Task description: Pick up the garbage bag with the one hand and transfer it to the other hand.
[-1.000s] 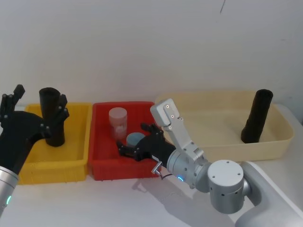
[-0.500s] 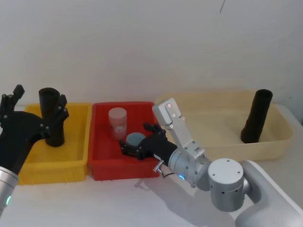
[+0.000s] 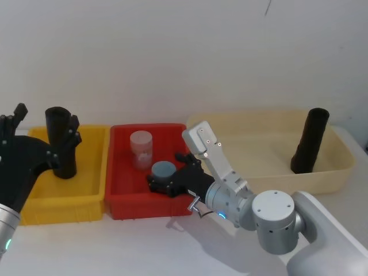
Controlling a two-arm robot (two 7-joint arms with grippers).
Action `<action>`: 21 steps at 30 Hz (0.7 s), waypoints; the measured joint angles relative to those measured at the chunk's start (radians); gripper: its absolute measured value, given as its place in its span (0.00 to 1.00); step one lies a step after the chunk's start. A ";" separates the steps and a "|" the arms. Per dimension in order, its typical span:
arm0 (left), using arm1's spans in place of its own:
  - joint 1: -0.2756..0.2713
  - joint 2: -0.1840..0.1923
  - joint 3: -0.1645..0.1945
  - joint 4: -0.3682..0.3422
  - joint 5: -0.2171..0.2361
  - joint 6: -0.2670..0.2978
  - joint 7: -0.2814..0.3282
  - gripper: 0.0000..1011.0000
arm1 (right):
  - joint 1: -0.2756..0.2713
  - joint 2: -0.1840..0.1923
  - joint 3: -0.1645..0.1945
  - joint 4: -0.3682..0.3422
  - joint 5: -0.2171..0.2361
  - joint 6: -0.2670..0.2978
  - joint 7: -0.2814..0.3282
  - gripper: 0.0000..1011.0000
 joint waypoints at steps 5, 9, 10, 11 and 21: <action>0.000 0.000 0.000 0.000 0.000 0.000 0.000 0.99 | 0.004 0.001 -0.001 0.001 -0.005 0.018 0.000 0.99; 0.000 0.000 0.000 0.000 0.000 0.000 0.000 0.99 | 0.006 -0.001 0.001 0.002 -0.008 0.034 -0.003 0.97; 0.000 0.000 0.000 0.000 0.000 0.000 0.000 0.99 | 0.006 -0.003 0.002 0.003 -0.009 0.038 -0.004 0.93; 0.000 0.000 0.000 0.000 0.000 0.000 0.000 0.99 | 0.006 -0.003 0.003 0.003 -0.009 0.041 -0.006 0.92; 0.000 0.000 0.000 0.000 0.000 0.000 0.000 0.99 | 0.005 -0.019 0.022 0.006 -0.014 0.067 -0.033 0.66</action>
